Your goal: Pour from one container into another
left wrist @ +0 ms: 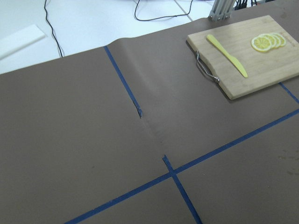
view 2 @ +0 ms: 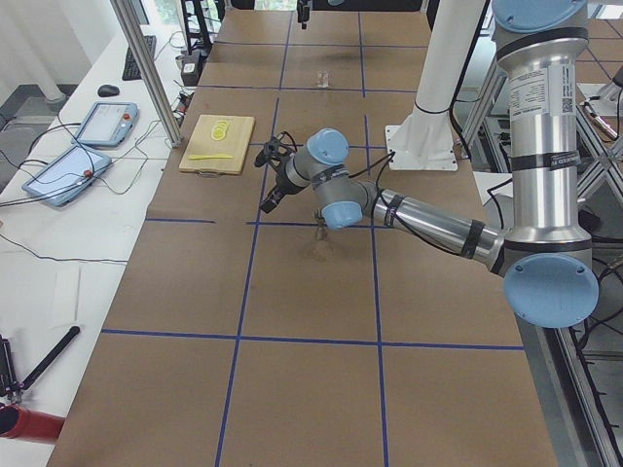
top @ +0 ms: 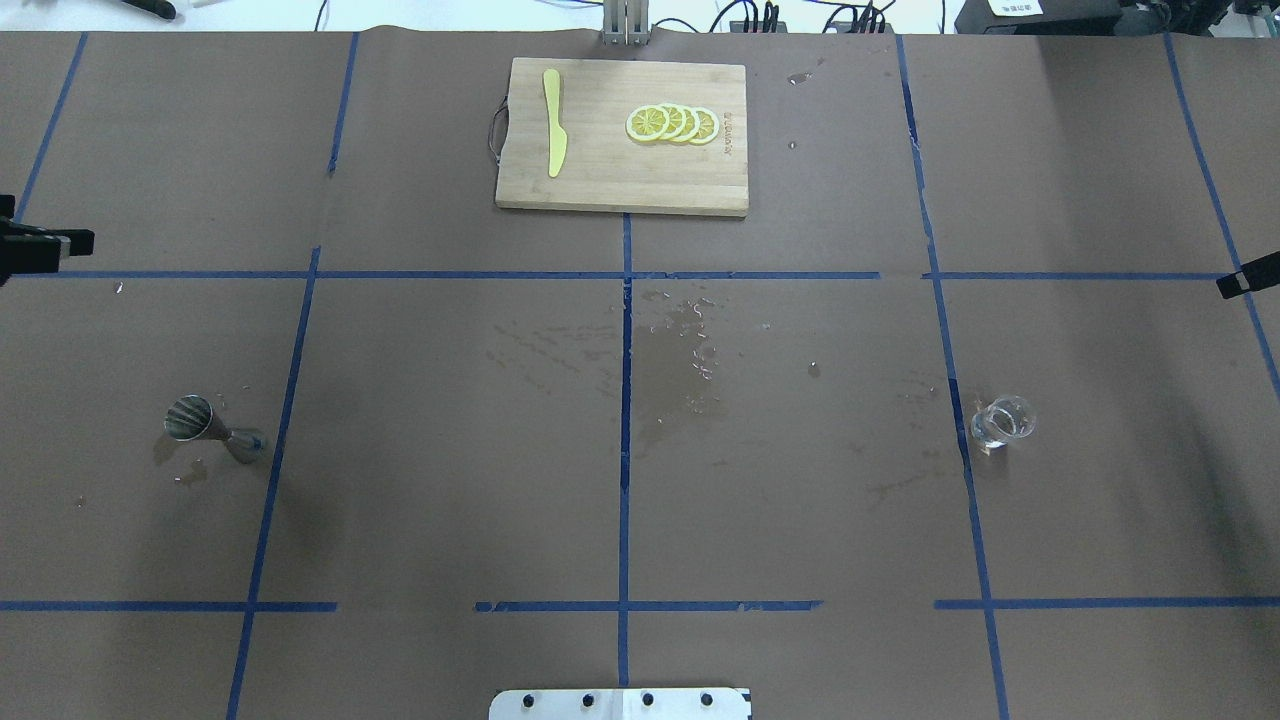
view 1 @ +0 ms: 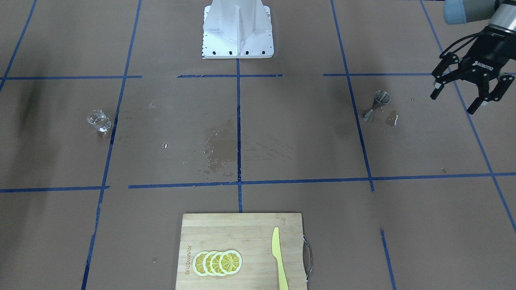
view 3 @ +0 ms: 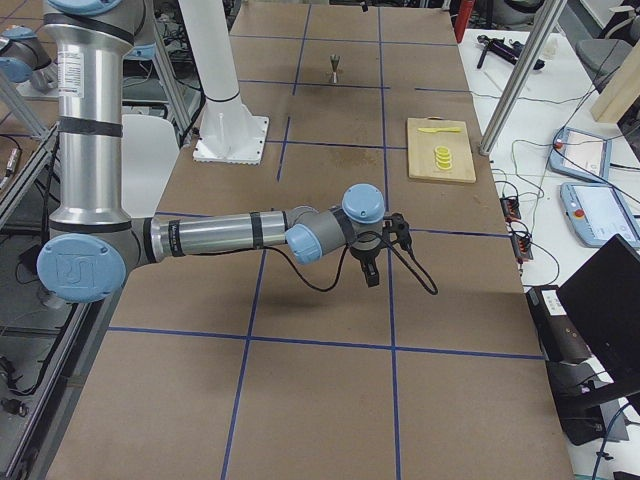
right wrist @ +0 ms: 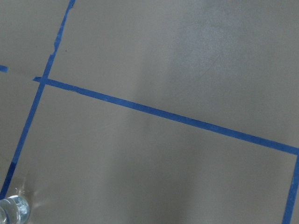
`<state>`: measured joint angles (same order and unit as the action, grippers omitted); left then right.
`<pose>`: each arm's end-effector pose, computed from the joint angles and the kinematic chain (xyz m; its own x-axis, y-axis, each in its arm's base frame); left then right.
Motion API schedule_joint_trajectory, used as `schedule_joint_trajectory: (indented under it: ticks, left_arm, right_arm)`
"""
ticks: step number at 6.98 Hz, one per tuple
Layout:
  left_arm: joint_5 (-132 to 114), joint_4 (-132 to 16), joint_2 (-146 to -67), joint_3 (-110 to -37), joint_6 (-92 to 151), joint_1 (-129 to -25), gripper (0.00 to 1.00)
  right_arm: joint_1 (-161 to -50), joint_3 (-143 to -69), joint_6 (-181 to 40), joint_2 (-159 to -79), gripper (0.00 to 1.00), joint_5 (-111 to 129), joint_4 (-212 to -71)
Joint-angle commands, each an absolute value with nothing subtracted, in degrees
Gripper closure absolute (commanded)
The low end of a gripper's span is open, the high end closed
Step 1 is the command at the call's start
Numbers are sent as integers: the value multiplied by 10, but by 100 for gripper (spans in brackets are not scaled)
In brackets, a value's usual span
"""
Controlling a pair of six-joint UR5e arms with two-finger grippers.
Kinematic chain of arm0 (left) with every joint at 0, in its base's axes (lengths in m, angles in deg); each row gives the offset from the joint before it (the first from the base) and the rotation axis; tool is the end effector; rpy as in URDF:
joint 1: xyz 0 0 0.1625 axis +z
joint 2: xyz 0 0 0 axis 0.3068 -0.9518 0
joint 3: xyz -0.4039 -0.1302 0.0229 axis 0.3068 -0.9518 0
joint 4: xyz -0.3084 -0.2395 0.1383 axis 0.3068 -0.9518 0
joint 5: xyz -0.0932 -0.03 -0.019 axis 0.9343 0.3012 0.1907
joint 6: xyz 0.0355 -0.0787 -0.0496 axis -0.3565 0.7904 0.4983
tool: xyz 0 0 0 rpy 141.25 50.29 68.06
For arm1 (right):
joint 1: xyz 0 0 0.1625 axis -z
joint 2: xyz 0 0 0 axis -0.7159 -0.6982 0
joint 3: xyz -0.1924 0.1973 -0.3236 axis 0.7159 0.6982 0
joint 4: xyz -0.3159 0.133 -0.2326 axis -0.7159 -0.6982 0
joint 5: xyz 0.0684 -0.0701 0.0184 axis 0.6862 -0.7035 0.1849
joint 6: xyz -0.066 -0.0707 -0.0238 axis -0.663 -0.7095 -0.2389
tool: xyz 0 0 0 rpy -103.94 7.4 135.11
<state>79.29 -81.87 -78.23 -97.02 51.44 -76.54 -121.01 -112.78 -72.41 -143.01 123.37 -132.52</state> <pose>0.1432 -0.4268 0.4219 0.6412 0.3980 -0.6561 0.2152 0.7274 0.6515 -0.0650 -0.4835 0.5577 0.6045 -0.2795 0.7460 0.0782 0.9527 0.2936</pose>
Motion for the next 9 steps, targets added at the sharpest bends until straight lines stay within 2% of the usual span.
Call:
schedule_joint_trajectory:
  ticks: [1,2,3,5,6,9]
  left_arm:
    - [651,-833,-721,-1032,609,-669,0]
    - [615,-837,-684,-1075,686,-645,0]
    - [500,-833,-672,-1074,741,-558,0]
    - [438,-843,-641,-1077,811,-515,5]
    - [309,-840,-601,-1075,879,-432,4]
    - [114,-830,-594,-1072,993,-284,5]
  right_arm:
    - [-1209,-1129,-723,-1430,0,1248,-1319]
    - [-1209,-1125,-724,-1431,0,1247,-1298]
    - [-1209,-1129,-724,-1439,0,1247,-1283]
    - [-1209,-1128,-714,-1442,0,1246,-1258]
    - [-1209,-1132,-710,-1456,0,1247,-1243]
    - [-1209,-1132,-690,-1471,0,1248,-1200]
